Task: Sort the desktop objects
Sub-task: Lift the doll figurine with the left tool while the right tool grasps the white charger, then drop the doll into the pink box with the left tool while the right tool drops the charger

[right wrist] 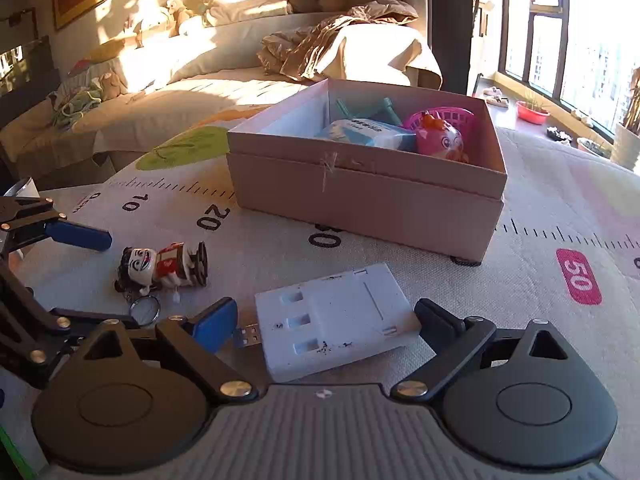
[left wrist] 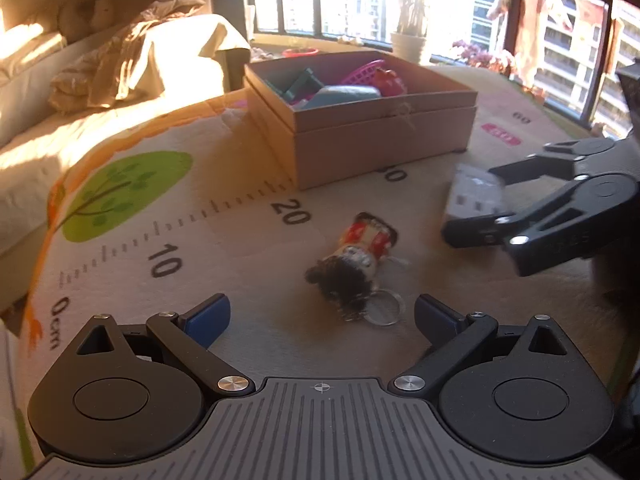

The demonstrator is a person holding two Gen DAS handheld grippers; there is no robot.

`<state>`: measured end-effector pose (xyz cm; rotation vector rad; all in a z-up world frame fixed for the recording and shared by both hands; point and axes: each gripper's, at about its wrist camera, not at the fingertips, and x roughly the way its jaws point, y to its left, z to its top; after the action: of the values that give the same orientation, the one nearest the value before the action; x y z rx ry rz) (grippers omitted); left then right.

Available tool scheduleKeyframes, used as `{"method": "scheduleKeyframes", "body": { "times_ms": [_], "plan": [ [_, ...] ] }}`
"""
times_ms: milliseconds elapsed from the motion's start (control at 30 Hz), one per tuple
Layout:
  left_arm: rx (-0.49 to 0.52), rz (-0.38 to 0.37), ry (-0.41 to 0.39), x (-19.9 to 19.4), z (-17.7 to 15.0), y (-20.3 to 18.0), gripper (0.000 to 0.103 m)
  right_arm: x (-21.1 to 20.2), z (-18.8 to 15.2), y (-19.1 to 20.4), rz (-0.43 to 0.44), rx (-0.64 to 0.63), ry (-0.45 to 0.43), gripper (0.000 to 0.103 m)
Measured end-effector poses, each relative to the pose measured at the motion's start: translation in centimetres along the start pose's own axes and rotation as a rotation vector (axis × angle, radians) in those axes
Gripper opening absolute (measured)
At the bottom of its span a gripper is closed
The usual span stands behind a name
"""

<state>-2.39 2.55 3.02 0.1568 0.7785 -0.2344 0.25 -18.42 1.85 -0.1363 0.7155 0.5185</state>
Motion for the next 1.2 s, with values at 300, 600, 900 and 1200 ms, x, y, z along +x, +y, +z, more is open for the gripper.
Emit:
{"method": "scheduleKeyframes", "body": {
  "times_ms": [300,600,900,1200],
  "plan": [
    [-0.074,0.127,-0.010,-0.1,1.0,2.3,0.101,-2.2,-1.6,1.6,0.023,-0.037,0.011,0.096],
    [-0.148,-0.109,0.032,0.7,2.3,-0.4,0.101,-1.2,-1.3,1.9,-0.007,-0.088,0.023,0.097],
    [-0.165,-0.081,0.057,1.2,2.5,-0.8,0.101,-1.5,-1.3,0.0,-0.077,0.005,0.001,0.091],
    [-0.145,-0.090,0.035,3.3,3.6,-2.6,0.101,-3.6,-3.6,-2.3,-0.188,0.065,-0.013,0.091]
  ]
}}
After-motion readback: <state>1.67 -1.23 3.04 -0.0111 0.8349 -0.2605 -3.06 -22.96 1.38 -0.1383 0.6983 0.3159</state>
